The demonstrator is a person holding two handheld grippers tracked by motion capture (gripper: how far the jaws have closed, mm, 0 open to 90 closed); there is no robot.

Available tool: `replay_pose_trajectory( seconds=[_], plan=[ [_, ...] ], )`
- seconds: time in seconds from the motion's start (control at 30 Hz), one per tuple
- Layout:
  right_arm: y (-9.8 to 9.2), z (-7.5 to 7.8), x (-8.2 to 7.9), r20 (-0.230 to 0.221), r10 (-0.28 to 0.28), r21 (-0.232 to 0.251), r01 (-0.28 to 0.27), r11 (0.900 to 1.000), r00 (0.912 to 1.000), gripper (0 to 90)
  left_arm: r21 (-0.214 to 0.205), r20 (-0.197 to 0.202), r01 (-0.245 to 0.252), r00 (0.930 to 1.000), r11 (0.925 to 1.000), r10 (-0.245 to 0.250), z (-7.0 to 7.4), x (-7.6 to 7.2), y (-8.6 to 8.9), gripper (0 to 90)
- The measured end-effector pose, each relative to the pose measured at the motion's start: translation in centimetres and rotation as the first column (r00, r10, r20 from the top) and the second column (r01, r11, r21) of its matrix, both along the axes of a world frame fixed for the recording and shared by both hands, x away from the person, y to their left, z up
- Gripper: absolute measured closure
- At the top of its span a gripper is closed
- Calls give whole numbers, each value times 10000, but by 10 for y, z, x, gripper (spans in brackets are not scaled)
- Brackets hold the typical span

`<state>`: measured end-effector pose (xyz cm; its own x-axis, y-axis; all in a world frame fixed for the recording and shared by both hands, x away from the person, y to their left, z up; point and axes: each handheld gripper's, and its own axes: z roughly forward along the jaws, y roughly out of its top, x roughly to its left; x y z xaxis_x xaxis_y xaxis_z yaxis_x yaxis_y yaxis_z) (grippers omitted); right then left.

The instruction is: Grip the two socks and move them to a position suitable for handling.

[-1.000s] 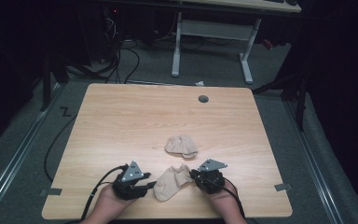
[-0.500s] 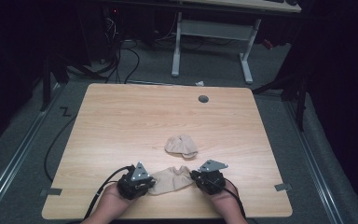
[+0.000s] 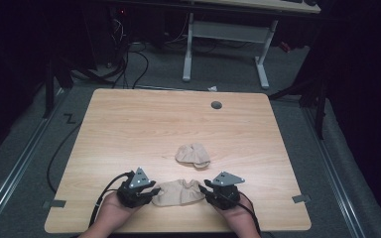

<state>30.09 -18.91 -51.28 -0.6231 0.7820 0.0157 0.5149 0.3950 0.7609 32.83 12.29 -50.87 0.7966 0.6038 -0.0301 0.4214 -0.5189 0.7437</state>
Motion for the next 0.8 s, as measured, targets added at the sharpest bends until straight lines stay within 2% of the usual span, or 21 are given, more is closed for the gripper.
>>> replay_pose_trajectory(
  seconds=[0.13,0.27,0.4,0.57,0.8],
  plan=[
    [-4,0,5,135,-112,225,109,9997,9998,625,-288,69,-833,9965,9961,835,1,13,21,593],
    [-4,5,11,420,-227,355,212,9991,9989,584,-811,-279,-1455,9892,9860,1436,1,21,39,592],
    [-2,9,24,495,-547,524,521,9973,9973,563,-946,-335,-1624,9866,9822,1599,1,23,44,584],
    [-2,12,40,388,-675,601,651,9961,9970,546,-836,-290,-1580,9873,9839,1560,-1,22,43,581],
    [-2,18,52,571,-809,577,776,9953,9951,535,-855,-302,-1596,9870,9835,1576,-1,23,42,569]
  ],
)
